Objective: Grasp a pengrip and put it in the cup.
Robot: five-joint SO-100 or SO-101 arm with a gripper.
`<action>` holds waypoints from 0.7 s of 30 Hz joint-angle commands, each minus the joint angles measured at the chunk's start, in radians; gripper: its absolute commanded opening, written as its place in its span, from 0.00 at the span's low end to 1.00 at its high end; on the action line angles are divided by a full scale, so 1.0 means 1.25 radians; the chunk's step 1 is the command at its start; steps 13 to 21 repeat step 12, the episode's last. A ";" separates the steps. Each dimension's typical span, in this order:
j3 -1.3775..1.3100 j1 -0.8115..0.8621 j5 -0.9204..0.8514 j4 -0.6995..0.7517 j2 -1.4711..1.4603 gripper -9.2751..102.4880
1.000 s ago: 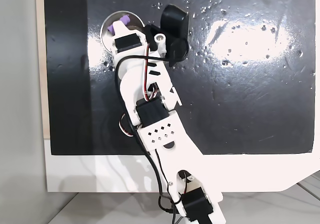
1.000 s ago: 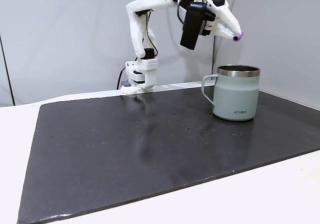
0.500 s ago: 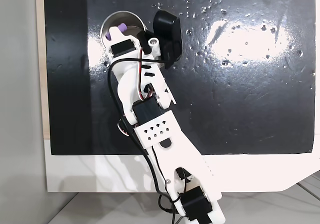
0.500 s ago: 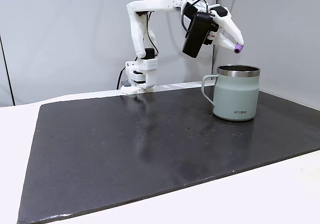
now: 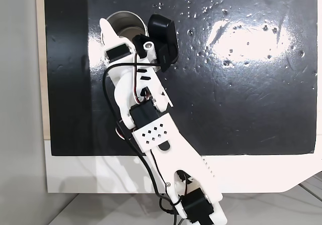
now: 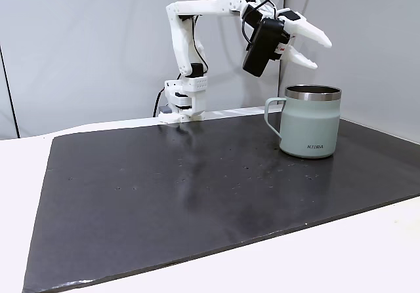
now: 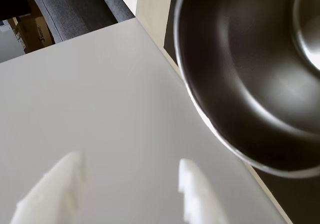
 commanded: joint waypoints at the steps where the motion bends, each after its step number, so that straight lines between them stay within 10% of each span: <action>1: -0.007 -0.009 -0.011 -0.016 0.048 0.30; 21: -0.004 -0.010 -0.015 -0.016 0.052 0.30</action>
